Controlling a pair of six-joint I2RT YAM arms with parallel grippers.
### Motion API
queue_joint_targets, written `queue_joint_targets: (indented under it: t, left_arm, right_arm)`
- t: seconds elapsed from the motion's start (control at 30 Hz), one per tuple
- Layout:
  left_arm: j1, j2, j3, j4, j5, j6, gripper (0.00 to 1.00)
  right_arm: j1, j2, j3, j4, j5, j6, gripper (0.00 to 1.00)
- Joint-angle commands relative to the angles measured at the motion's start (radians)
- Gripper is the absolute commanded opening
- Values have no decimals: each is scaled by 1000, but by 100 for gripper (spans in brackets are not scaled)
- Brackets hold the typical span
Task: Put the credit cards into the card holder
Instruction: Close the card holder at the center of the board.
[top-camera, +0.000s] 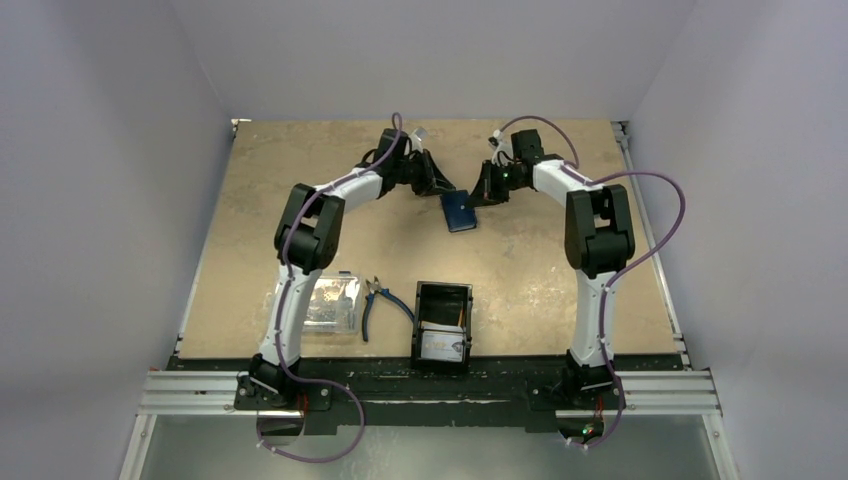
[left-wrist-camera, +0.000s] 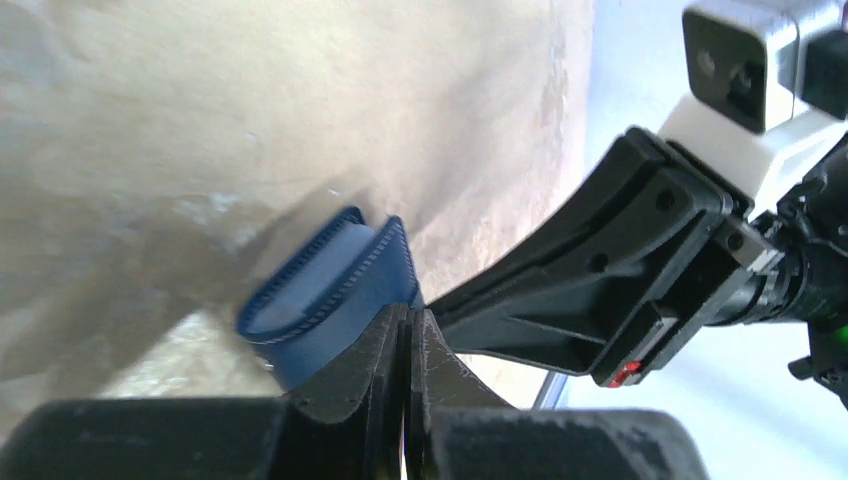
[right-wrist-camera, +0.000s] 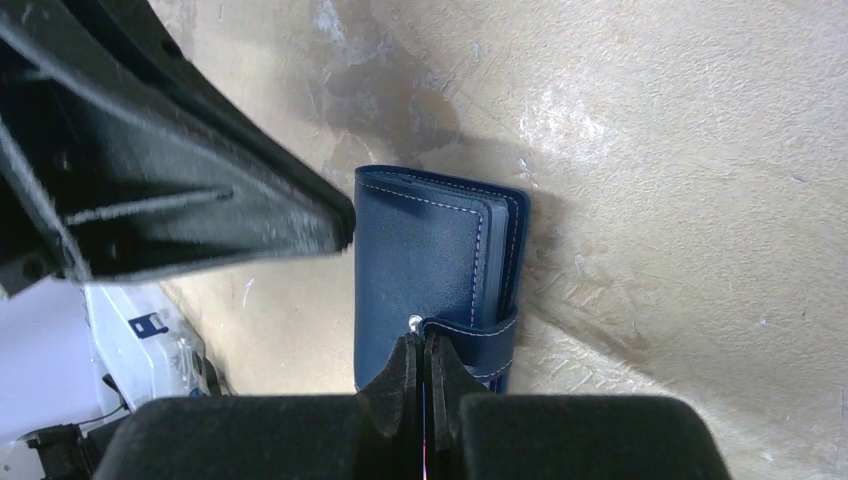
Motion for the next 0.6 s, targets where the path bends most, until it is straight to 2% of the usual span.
queue_joint_targets:
  t: [0.0, 0.13, 0.27, 0.57]
  left_arm:
    - [6, 29, 28, -28, -47, 13, 0]
    - [-19, 49, 2, -86, -86, 53, 0]
    - [-40, 42, -80, -23, -76, 27, 0]
    - [-47, 23, -120, -8, -120, 14, 0]
  right_arm:
    - [9, 24, 31, -26, -31, -30, 0]
    - [9, 21, 32, -24, -45, -37, 0]
    - [9, 22, 43, -23, -77, -51, 0]
    - [18, 55, 91, -90, -109, -126, 0]
